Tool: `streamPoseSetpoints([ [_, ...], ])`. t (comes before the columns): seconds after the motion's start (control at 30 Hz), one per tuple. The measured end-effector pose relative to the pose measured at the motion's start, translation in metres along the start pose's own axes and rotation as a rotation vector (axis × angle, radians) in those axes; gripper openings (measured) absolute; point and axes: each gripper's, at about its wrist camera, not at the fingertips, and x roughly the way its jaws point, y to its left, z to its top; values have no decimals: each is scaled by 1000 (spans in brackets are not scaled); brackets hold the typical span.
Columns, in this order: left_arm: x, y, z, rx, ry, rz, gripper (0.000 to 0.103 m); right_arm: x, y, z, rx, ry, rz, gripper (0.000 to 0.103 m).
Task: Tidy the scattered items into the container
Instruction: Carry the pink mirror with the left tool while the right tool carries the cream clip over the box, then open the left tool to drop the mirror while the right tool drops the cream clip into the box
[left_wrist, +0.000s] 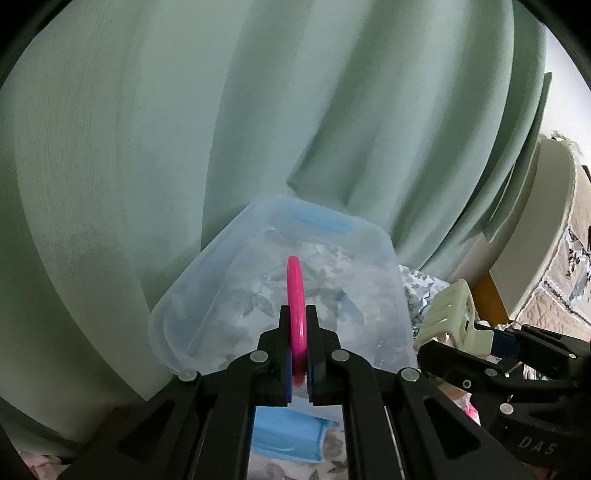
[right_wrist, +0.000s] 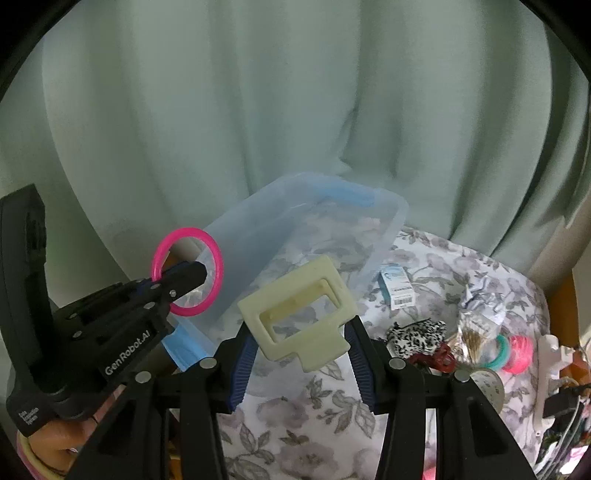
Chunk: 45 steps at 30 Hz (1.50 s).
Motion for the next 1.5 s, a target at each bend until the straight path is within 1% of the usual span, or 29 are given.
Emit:
streamPoseSetpoints([
  [0.47,12,7,1,-8,44,18,5,40,8,12,-24,55,31,51],
  [0.83,18,6,3,-1,63,31,5,56,4,15,-15,88,31,51],
  [0.87,17,6,3,1,61,34,7,57,4,15,-12,91,30,52],
  [0.93,16,4,3,3,59,37,17,57,4,15,-9,94,29,52],
  [0.97,16,3,3,4,57,40,26,57,4,15,-10,95,28,52],
  [1.0,17,3,3,5,55,45,31,58,4,15,-13,96,25,52],
  [1.13,14,4,3,-6,56,56,42,58,1,14,-12,97,23,52],
  [1.2,13,6,3,-15,57,64,49,57,0,15,-10,95,25,52],
  [1.3,11,7,3,-25,56,74,57,54,-1,14,-11,89,23,53],
  [1.37,10,7,4,-30,56,77,61,53,-1,13,-9,85,24,53],
  [1.5,8,6,5,-33,59,83,65,48,-1,12,-5,79,26,54],
])
